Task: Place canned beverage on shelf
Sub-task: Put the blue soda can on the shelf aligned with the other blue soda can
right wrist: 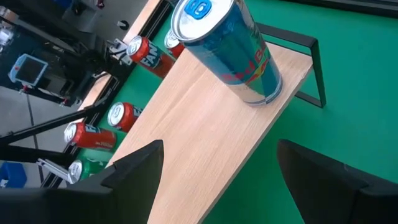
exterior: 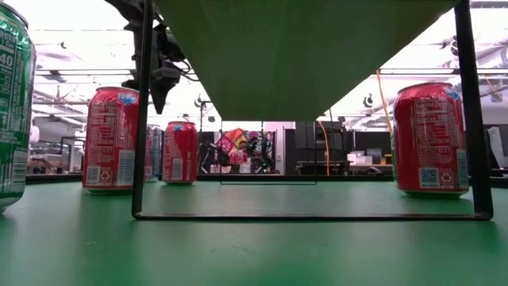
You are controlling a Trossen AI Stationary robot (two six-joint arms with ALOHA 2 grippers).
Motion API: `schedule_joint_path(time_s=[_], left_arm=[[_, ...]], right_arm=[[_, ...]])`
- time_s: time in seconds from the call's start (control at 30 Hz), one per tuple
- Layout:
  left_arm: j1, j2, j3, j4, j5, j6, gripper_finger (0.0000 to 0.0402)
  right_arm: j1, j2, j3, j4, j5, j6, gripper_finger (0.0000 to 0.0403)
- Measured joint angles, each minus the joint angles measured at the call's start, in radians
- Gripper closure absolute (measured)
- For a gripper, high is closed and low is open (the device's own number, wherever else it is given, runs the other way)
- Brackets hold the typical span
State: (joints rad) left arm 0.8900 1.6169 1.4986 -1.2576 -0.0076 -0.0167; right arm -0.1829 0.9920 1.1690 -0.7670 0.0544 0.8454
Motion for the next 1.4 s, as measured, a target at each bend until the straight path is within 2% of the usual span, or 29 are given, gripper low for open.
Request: schedule_joint_path(time_s=[0.17, 0.37, 0.57, 0.73, 1.4], left_arm=[[0.000, 0.038, 0.000, -0.009, -0.007, 0.007, 0.0046], [0.000, 0.082, 0.000, -0.015, 0.035, 0.024, 0.0046], [0.000, 0.092, 0.000, -0.075, 0.038, 0.024, 0.0046], [0.000, 0.092, 0.000, -0.055, 0.032, 0.024, 0.0046], [-0.002, 0.111, -0.039, 0.030, 0.033, 0.052, 0.0048]], right_arm=[[0.000, 0.000, 0.000, 0.000, 0.001, 0.001, 0.0099], [0.000, 0.000, 0.000, 0.000, 0.001, -0.001, 0.0099], [0.000, 0.000, 0.000, 0.000, 0.005, -0.001, 0.0099], [0.000, 0.000, 0.000, 0.000, 0.052, -0.001, 0.0099], [0.000, 0.000, 0.000, 0.000, 0.057, -0.046, 0.0099]])
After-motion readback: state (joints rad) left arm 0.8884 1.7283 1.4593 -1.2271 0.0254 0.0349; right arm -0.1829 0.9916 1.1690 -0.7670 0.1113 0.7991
